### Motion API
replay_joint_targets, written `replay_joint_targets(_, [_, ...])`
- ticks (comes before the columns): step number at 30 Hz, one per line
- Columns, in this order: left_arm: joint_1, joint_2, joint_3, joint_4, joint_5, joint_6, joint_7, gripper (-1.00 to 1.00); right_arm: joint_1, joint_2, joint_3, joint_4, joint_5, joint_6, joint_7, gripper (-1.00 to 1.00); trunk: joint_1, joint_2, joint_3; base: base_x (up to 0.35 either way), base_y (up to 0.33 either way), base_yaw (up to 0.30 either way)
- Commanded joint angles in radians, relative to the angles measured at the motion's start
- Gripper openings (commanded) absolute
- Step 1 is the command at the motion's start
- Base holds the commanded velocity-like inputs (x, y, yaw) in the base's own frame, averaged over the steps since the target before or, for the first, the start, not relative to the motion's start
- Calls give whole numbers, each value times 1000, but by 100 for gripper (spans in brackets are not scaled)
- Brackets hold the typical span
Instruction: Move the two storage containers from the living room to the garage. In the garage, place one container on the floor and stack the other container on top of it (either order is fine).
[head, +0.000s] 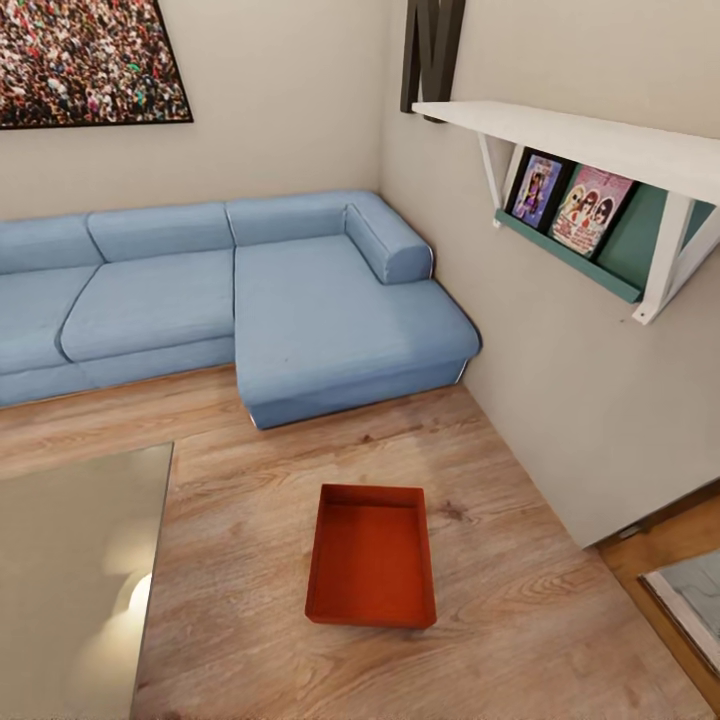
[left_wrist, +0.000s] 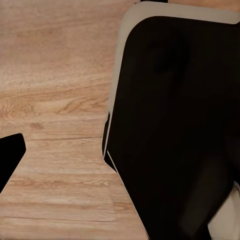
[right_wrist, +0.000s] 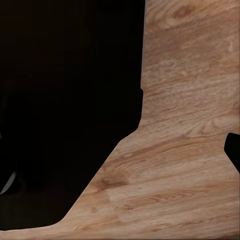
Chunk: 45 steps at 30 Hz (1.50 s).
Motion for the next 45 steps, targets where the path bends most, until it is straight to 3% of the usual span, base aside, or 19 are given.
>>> replay_joint_targets(1, [0,0,-9,0,8,-3,2,100,-1,0,6,3,-4,-5,-2,100,0,-1,-2,0,0,0])
replay_joint_targets(17, [0,0,-8,0,8,0,-2,100,-1,0,6,3,-4,-5,-3,100,0,-1,-28,0,0,0])
replay_joint_targets(29, [0,0,-6,-1,53,-1,2,100,-1,0,6,3,-4,-5,-3,100,0,-1,-47,0,0,0])
replay_joint_targets(45, [0,0,-7,-1,55,-3,2,100,-1,0,6,3,-4,-6,-3,100,0,-1,-72,0,0,0])
